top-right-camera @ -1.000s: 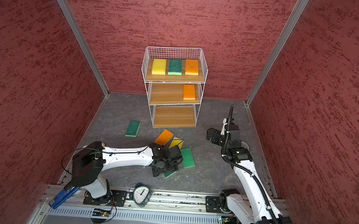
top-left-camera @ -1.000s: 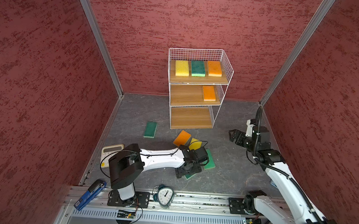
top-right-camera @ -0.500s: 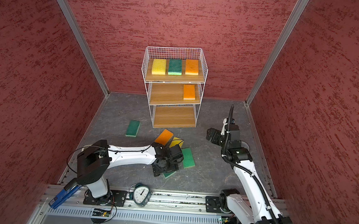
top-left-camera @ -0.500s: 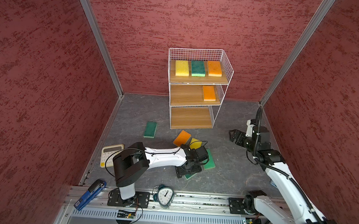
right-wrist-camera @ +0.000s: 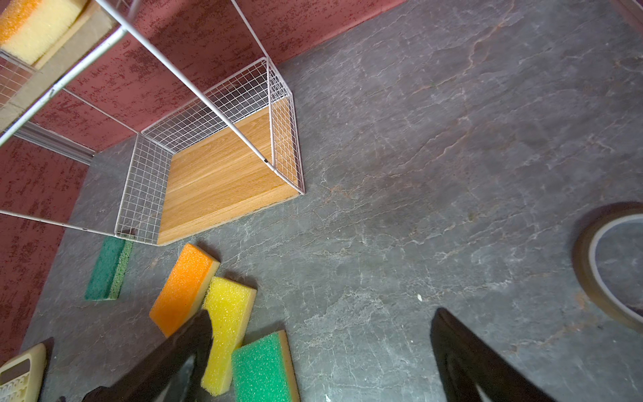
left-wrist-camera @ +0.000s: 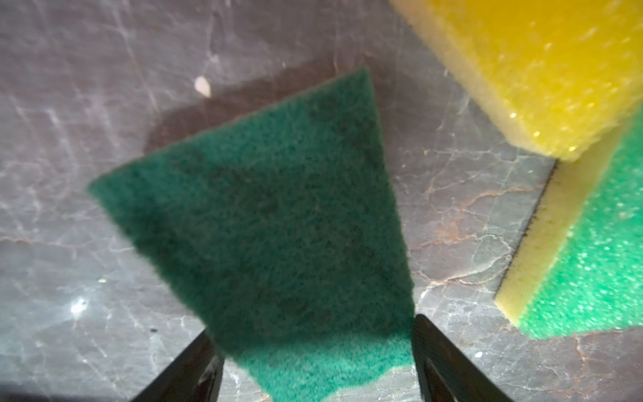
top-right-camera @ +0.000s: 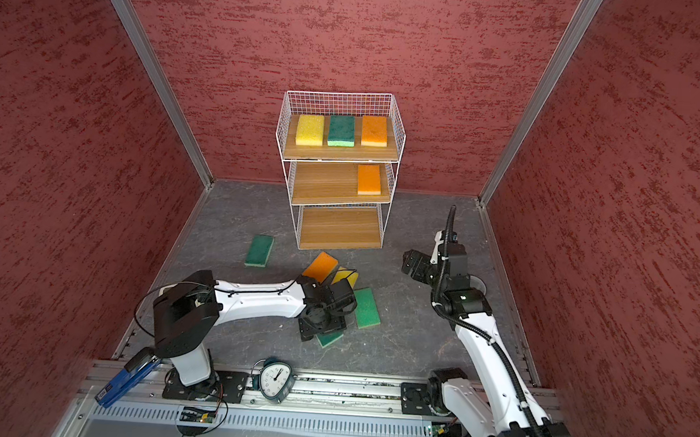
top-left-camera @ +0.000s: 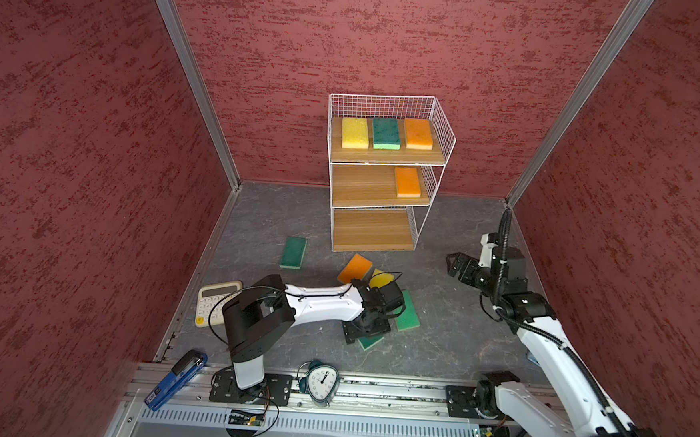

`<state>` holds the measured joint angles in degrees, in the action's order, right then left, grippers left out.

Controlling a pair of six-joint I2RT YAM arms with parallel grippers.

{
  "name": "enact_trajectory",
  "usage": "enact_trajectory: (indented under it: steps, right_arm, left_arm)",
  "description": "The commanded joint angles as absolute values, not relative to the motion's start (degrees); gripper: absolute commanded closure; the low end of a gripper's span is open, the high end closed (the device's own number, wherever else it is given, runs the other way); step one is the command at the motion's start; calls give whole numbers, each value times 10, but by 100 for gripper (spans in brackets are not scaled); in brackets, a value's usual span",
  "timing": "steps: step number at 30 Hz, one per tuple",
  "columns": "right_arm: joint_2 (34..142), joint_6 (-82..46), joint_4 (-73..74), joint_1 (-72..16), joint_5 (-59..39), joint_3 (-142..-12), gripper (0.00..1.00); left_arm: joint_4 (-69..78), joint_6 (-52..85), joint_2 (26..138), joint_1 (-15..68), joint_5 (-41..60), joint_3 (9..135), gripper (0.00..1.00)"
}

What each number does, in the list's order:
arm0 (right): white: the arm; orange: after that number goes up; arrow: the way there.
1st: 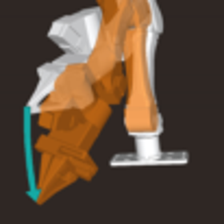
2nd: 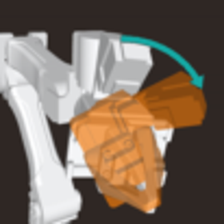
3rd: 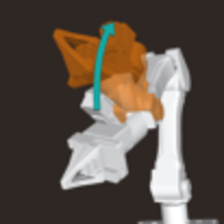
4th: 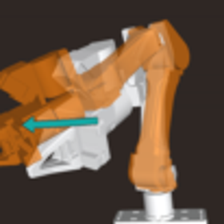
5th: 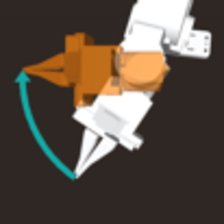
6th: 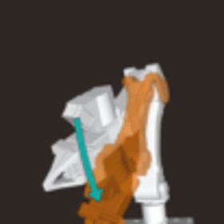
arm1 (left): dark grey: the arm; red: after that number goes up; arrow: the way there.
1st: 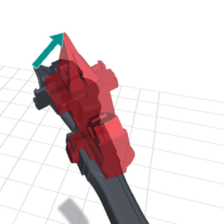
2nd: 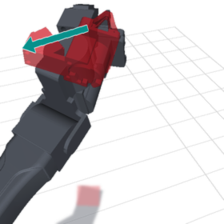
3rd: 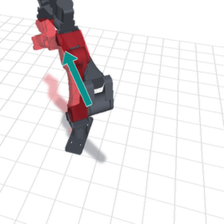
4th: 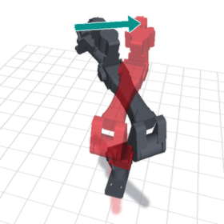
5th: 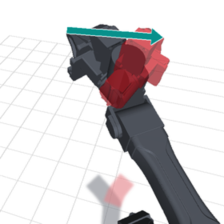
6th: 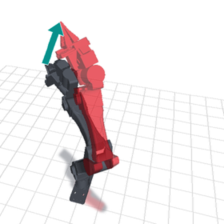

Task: Place and organize the cleaning sponges onto the shelf
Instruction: 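Lower the left gripper and close it on the dark-green pad's end, then lift the dark-green pad off the table with the left gripper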

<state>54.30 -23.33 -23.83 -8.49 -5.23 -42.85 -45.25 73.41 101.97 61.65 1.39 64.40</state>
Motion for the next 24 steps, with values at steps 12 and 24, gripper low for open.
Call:
enact_trajectory:
  steps: [12,24]
  right_arm:
    - [525,-236,-230,-81,-52,-421,1]
    - [522,-246,-237,-81,-50,-425,1]
  left_arm:
    - [-485,542,1007,568,-42,620,28]
    - [-569,418,952,513,-70,624,22]
